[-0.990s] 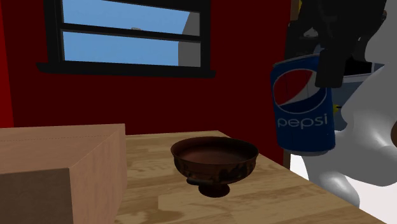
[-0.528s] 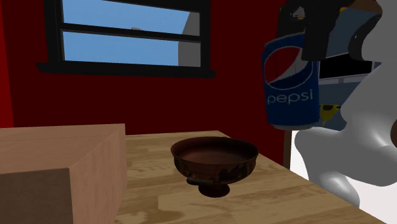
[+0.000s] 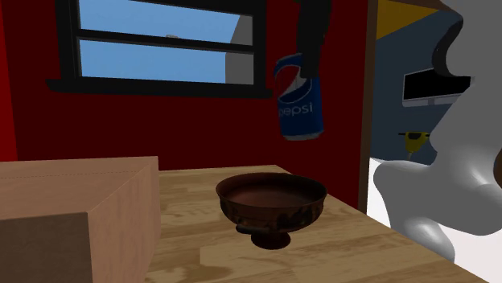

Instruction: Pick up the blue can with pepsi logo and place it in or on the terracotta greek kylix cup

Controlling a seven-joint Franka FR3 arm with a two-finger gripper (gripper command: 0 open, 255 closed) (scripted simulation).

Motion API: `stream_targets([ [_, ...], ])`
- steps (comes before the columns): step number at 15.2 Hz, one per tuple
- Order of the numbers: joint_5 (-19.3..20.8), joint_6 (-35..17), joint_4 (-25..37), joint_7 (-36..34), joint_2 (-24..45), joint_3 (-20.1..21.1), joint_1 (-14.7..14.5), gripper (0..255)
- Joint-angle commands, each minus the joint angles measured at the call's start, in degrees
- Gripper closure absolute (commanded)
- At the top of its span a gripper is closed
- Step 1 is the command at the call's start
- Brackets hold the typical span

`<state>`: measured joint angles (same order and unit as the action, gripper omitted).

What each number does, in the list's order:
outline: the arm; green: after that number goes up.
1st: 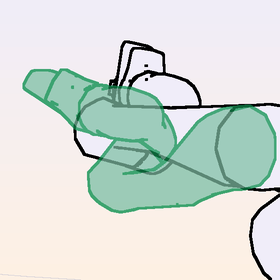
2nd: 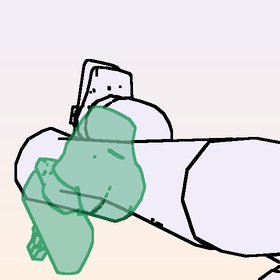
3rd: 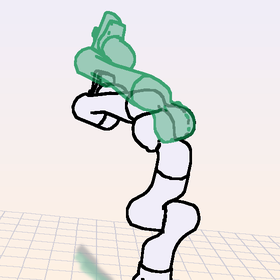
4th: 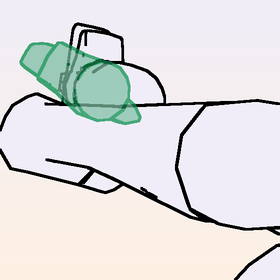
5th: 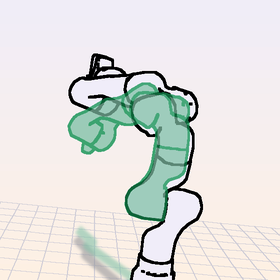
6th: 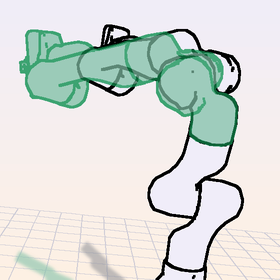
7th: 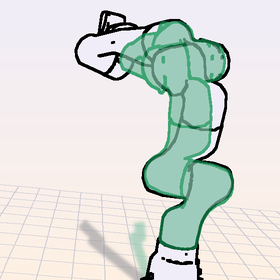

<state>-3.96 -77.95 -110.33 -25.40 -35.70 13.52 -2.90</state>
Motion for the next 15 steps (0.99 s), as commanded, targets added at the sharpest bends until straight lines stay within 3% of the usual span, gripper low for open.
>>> stream_targets([
  [1,1.5,-0.2,0.9,2.9,1.2,-2.3,0.7,255],
  [3,2.7,-0.3,2.3,5.3,2.7,-4.2,1.4,255],
  [15,2.1,-8.9,-10.6,5.3,-1.6,-4.1,0.9,255],
])
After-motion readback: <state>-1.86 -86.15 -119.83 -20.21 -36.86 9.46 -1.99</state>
